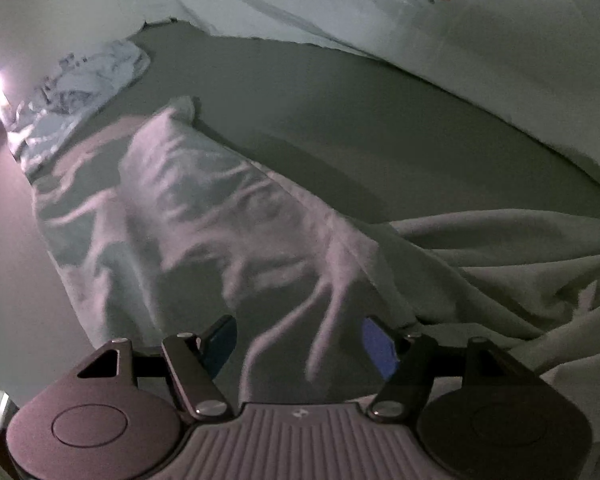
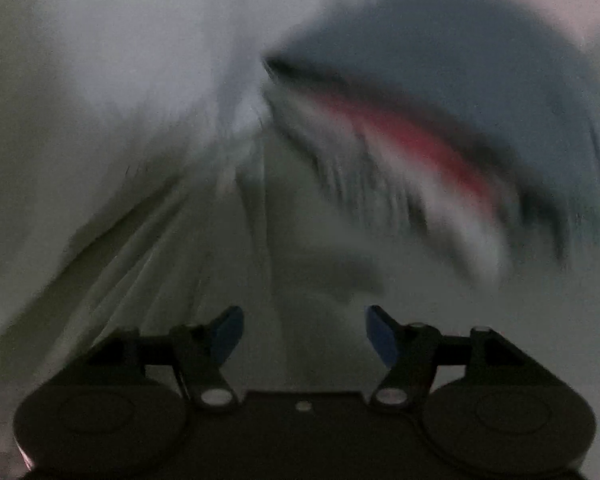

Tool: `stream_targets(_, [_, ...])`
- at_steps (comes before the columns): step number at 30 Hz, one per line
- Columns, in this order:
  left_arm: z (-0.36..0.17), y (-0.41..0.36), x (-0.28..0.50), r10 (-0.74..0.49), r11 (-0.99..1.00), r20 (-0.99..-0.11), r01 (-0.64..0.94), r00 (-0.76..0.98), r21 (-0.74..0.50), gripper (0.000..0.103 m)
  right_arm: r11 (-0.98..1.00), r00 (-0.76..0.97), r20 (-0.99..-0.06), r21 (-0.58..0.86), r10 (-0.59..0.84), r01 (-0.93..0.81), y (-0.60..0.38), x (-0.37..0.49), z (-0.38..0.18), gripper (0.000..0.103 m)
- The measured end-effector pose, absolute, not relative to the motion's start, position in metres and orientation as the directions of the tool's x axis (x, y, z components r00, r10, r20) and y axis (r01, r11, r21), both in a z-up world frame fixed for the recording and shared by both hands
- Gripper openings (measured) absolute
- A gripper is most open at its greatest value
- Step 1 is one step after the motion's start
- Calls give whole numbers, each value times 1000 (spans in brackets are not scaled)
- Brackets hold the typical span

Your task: Fold clothes

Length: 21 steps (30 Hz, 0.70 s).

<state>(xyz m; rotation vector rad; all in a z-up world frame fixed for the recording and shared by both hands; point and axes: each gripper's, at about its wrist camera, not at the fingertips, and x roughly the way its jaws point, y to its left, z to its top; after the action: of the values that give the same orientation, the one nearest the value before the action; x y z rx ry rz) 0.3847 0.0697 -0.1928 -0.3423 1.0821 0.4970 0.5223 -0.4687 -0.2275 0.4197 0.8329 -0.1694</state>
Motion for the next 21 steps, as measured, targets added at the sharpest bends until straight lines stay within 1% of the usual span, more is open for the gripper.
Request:
stream_targets(3, [-189,63,390,198,850,-898,-526,394,-43,71,820,627,-771,427,111,380,-465,477,-243,69])
stream_targets(4, [-187,60,391,195,855,-895,-516,400,-45,71,801,621,-772,452,132,392,-461,471,-248,67])
stream_targets(5, [-185,57,392,193,862,-893,-505,407,-44,71,795,626,-767,463,138,392,-454,476,-251,62])
stream_targets(6, [-184,54,392,192,869,-890,-494,413,-42,71,790,636,-761,466,129,399,-451,480,-253,53])
stream_targets(7, [-182,50,391,193,875,-887,-482,419,-38,71,785,645,-757,462,108,411,-449,483,-255,27])
stream_targets(8, [-181,47,391,193,882,-884,-470,425,-34,71,787,648,-757,447,80,425,-448,484,-255,12])
stream_targets(10, [-179,43,387,189,888,-881,-459,433,-35,71,795,655,-756,406,15,450,-452,482,-247,8])
stream_targets(12, [-178,44,382,178,888,-880,-456,441,-49,71,801,683,-729,382,-46,462,-466,469,-228,7])
stream_targets(16, [-176,55,368,168,875,-877,-477,450,-77,71,808,669,-707,246,-229,536,-500,418,-193,5])
stream_targets(18, [-176,64,360,165,866,-876,-492,453,-92,71,796,618,-731,174,-289,579,-517,403,-194,6])
stream_targets(20, [-179,73,352,167,858,-879,-505,447,-94,71,788,551,-765,93,-335,608,-528,393,-203,9])
stream_targets(21, [-180,76,348,171,855,-881,-511,441,-90,71,792,508,-787,41,-350,610,-527,391,-210,9])
